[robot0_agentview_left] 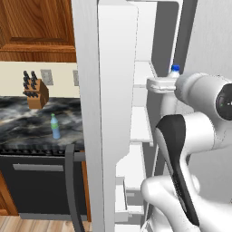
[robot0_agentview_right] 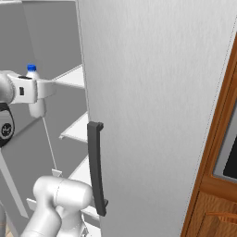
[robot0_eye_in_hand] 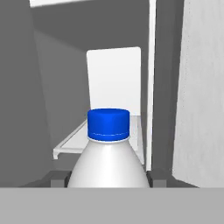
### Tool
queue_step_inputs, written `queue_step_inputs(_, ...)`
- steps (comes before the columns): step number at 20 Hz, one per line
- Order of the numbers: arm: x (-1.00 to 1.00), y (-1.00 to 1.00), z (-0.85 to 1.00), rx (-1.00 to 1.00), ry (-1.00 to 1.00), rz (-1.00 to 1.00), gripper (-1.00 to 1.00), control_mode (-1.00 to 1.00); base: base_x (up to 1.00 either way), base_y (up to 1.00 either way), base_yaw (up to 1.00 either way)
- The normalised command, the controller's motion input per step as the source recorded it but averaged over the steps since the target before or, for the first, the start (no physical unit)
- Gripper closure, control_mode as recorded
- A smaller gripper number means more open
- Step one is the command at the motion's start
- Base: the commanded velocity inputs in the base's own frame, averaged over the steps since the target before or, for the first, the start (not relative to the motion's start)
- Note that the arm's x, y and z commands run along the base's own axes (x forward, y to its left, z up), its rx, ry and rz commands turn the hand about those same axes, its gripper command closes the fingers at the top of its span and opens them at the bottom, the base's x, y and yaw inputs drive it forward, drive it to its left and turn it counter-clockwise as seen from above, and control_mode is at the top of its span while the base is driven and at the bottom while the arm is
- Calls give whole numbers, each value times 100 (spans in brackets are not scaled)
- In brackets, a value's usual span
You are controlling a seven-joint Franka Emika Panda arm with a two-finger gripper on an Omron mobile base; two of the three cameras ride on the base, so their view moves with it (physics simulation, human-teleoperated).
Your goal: Take the bottled waters from the counter and place them in the freezer to freeze. Close the freezer door after placing the bottles.
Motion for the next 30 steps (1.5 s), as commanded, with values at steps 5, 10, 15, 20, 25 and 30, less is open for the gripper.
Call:
queue_step_inputs(5, 54, 19, 0, 0, 2, 9, 100, -100, 0, 0, 0)
queue_step_inputs(10, 45, 37, 0, 0, 0, 4, 100, -100, 0, 0, 0)
queue_step_inputs(15, 66, 4, 0, 0, 0, 0, 100, -100, 0, 0, 0)
queue_step_inputs(20, 69, 0, 0, 0, 0, 0, 100, -100, 0, 0, 0)
queue_step_inputs(25, 52, 0, 0, 0, 0, 0, 100, -100, 0, 0, 0)
queue_step_inputs(30, 56, 0, 0, 0, 0, 0, 100, -100, 0, 0, 0)
